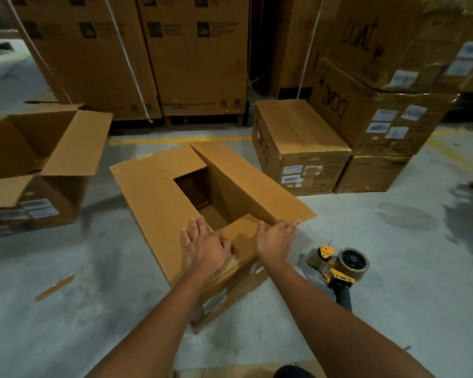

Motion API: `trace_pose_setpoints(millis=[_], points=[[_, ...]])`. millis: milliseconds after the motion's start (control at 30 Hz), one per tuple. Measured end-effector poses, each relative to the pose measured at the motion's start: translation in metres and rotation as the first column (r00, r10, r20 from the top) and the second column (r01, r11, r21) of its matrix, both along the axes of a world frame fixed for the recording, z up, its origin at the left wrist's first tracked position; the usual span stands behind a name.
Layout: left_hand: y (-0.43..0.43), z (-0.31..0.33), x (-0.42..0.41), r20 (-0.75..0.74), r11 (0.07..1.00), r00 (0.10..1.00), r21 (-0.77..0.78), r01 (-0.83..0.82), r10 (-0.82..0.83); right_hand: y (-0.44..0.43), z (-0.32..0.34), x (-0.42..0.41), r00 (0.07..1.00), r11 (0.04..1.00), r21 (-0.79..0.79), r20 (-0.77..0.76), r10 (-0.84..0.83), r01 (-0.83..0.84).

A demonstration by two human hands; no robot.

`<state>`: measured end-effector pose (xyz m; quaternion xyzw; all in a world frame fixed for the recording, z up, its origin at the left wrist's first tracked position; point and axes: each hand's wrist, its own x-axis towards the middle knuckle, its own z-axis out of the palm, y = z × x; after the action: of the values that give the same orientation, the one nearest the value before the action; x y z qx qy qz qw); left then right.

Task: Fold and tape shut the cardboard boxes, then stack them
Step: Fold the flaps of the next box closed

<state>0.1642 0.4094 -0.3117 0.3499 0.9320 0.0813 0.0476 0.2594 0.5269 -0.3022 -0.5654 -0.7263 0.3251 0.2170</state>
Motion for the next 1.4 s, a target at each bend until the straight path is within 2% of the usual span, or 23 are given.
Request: trace_pose_setpoints(millis=[67,100,300,367,400,467,533,567,633,700,767,833,933,1000,1067,1100,1200,1333,1400], points=[[0.000,0.000,-0.001,0.000,1.000,1.000,-0.007,-0.001,0.001,0.014,0.011,-0.006,0.963,0.984,-0.146,-0.235,-0.134,0.101],[-0.001,0.000,-0.001,-0.001,1.000,1.000,-0.016,0.001,-0.001,0.018,0.017,-0.008,0.929,0.960,-0.234,-0.298,-0.220,0.152],[-0.019,0.007,-0.001,0.043,1.000,0.999,0.023,-0.005,0.004,0.019,0.046,0.004,0.769,0.773,-0.582,-0.364,-0.525,0.252],[-0.031,0.009,-0.001,0.039,0.998,0.999,0.060,0.008,-0.011,0.017,0.053,0.016,0.737,0.757,-0.606,-0.392,-0.551,0.244],[-0.039,0.010,-0.001,0.040,0.997,0.999,0.077,0.018,-0.021,0.013,0.055,0.021,0.748,0.791,-0.570,-0.419,-0.515,0.225],[-0.053,0.012,0.001,0.066,0.993,0.997,0.113,0.026,-0.033,0.003,0.059,0.033,0.830,0.914,-0.376,-0.452,-0.325,0.153],[-0.065,0.014,0.004,0.097,0.988,0.995,0.151,0.025,-0.040,-0.009,0.067,0.044,0.938,0.995,-0.096,-0.346,-0.029,-0.005],[-0.069,0.016,0.007,0.101,0.987,0.994,0.160,0.026,-0.043,-0.015,0.072,0.049,0.966,0.994,0.032,-0.237,0.108,-0.103],[-0.077,0.017,0.017,0.109,0.988,0.993,0.154,0.031,-0.048,-0.029,0.078,0.057,0.957,0.930,0.227,0.055,0.285,-0.290],[-0.085,0.019,0.026,0.129,0.987,0.990,0.160,0.031,-0.052,-0.045,0.076,0.061,0.887,0.832,0.336,0.300,0.351,-0.442],[-0.093,0.019,0.032,0.146,0.985,0.988,0.170,0.032,-0.057,-0.060,0.068,0.062,0.828,0.776,0.344,0.411,0.381,-0.528],[-0.103,0.019,0.039,0.138,0.987,0.988,0.153,0.050,-0.072,-0.072,0.058,0.061,0.744,0.739,0.285,0.526,0.412,-0.611],[-0.111,0.019,0.049,0.129,0.990,0.986,0.106,0.096,-0.110,-0.092,0.049,0.055,0.508,0.640,0.093,0.698,0.504,-0.763],[-0.113,0.021,0.055,0.113,0.990,0.986,0.081,0.117,-0.126,-0.104,0.044,0.049,0.370,0.602,-0.032,0.763,0.530,-0.798],[-0.113,0.021,0.056,0.104,0.991,0.986,0.056,0.125,-0.130,-0.112,0.036,0.044,0.327,0.626,-0.098,0.784,0.527,-0.773],[-0.114,0.022,0.055,0.103,0.990,0.986,0.045,0.130,-0.134,-0.115,0.034,0.043,0.331,0.644,-0.124,0.776,0.537,-0.755],[-0.113,0.026,0.047,0.106,0.983,0.978,-0.001,0.182,-0.181,-0.121,0.037,0.043,0.445,0.711,-0.089,0.723,0.528,-0.697],[-0.103,0.034,0.024,0.106,0.979,0.975,-0.036,0.202,-0.197,-0.122,0.037,0.037,0.512,0.641,0.125,0.723,0.463,-0.757],[-0.095,0.034,0.014,0.102,0.980,0.976,-0.029,0.198,-0.194,-0.112,0.030,0.028,0.548,0.630,0.147,0.665,0.508,-0.762]])
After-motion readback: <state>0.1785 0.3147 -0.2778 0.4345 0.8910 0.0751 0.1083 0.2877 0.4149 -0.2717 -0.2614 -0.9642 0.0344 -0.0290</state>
